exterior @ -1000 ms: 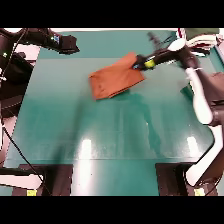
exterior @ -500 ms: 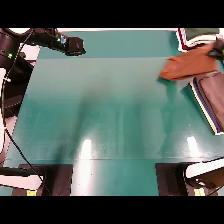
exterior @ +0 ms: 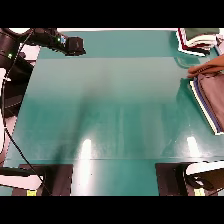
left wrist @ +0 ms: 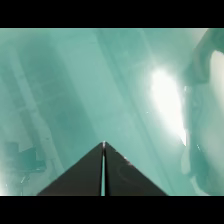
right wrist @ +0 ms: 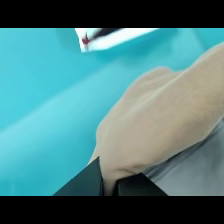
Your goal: Fold the shirts.
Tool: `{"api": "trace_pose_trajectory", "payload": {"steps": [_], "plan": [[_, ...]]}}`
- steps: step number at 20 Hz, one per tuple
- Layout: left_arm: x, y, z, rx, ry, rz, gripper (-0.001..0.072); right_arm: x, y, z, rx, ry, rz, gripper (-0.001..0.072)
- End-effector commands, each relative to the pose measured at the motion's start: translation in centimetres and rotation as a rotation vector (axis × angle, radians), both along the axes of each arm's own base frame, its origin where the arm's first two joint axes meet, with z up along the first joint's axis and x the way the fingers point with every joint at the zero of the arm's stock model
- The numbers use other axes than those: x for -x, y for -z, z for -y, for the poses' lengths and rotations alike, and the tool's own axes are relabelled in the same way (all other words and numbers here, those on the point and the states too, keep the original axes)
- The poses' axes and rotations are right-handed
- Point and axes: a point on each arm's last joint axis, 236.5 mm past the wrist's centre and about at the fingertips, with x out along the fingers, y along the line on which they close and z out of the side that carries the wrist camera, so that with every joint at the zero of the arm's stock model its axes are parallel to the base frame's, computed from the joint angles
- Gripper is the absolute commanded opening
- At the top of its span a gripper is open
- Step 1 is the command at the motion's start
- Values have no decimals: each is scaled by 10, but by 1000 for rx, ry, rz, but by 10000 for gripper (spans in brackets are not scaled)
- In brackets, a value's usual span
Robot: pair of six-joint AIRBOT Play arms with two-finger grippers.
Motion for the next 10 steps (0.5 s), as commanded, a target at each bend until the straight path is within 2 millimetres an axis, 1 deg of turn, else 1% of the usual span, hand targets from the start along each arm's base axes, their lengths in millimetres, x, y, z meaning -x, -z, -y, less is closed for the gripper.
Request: {"api": "trace_pose_trajectory", "payload": {"steps": [1, 3, 5, 6, 7, 8, 10], "plan": [[0, 1, 0, -1, 0, -3, 19, 4, -50, 5, 70, 36, 123, 16], [1, 1, 0, -4, 3, -2, 19, 16, -71, 3, 103, 43, 152, 16], [1, 1, 0, -6, 4, -6, 19, 26, -81, -5, 134, 23, 146, 16], [1, 1, 0, -6, 4, -6, 20, 33, -82, -7, 146, 24, 127, 16], [2, 2, 0, -6, 5, -6, 19, 39, -79, -6, 155, 31, 105, 16], [3, 2, 0, -9, 8, -10, 19, 47, -72, -4, 159, 46, 79, 16], [5, 5, -1, -18, 18, -19, 20, 65, -46, -1, 151, 67, -2, 16]]}}
